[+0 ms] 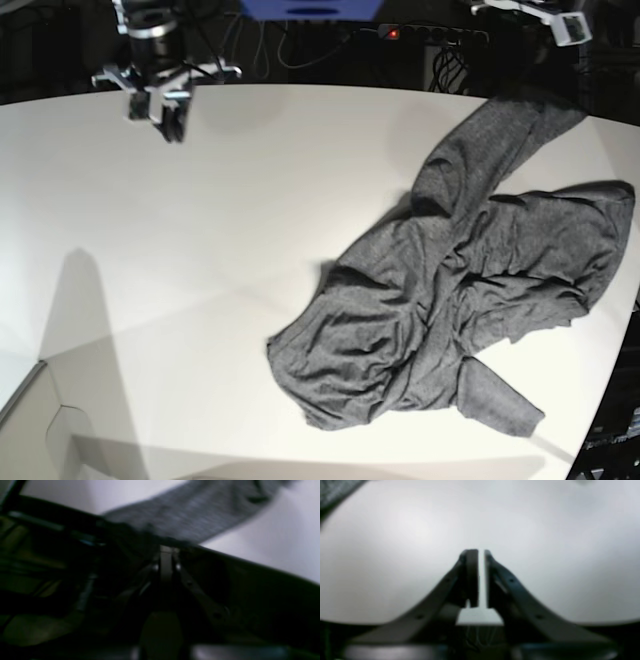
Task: Layout the t-shirt on the table in an organized manner, then fold the t-shirt properly
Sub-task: 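Move the right gripper down to the grey t-shirt and grasp its edge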
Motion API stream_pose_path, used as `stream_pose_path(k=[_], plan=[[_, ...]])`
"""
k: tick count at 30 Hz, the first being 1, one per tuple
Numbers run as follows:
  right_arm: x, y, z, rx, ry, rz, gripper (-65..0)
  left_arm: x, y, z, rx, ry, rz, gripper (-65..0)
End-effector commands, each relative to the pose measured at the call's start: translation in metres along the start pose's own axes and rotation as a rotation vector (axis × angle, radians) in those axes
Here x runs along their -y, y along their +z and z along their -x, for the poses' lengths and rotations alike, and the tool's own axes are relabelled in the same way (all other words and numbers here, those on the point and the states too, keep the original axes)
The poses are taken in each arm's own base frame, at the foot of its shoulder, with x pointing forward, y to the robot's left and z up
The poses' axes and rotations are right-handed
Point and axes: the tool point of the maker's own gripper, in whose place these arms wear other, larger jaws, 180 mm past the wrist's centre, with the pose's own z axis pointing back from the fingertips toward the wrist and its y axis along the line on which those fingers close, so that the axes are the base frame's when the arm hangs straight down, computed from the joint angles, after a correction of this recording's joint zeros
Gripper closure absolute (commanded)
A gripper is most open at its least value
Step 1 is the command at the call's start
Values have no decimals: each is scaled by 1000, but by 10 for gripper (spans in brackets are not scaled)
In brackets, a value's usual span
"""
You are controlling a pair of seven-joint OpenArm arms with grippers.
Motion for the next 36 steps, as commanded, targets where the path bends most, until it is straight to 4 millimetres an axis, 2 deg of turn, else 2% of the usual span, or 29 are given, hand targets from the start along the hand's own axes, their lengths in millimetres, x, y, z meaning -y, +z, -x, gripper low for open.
stream_pose_path(k=[1, 4, 7, 9, 12, 14, 18, 21, 24, 26, 29, 32, 36], plan=[[-9, -1, -13, 49, -11, -25, -149, -7, 4, -7, 25, -6, -21, 0], [-41, -7, -28, 92, -35, -109, -233, -17, -3, -23, 80, -7, -55, -1], [-62, -15, -40, 113, -43, -169, -248, -23, -17, -48, 160, -7, -77, -26], [-80, -21, -40, 69, -41, -218, -248, -31, -27, -62, 189, -10, -97, -96], [-104, -35, -47, 10, -13, -285, -249, -34, -52, -88, 220, -2, -102, -267], [-112, -43, -54, -5, 0, -305, -249, -36, -65, -100, 221, 10, -110, -326], [-122, -54, -73, 0, -45, -302, -249, -44, -88, -129, 228, 33, -131, -329], [-124, -64, -75, -15, -63, -290, -249, -47, -101, -149, 220, 55, -139, -329], [-126, -72, -76, -20, -56, -293, -251, -61, -104, -160, 213, 82, -176, -329], [-127, -78, -82, -7, -49, -295, -277, -72, -102, -164, 214, 101, -209, -329], [-130, -91, -89, 7, -30, -299, -344, -78, -101, -165, 216, 111, -224, -329], [-134, -108, -85, -14, -9, -303, -419, -81, -98, -160, 203, 107, -234, -329], [-140, -138, -80, -46, 24, -306, -453, -85, -95, -149, 172, 94, -244, -329]])
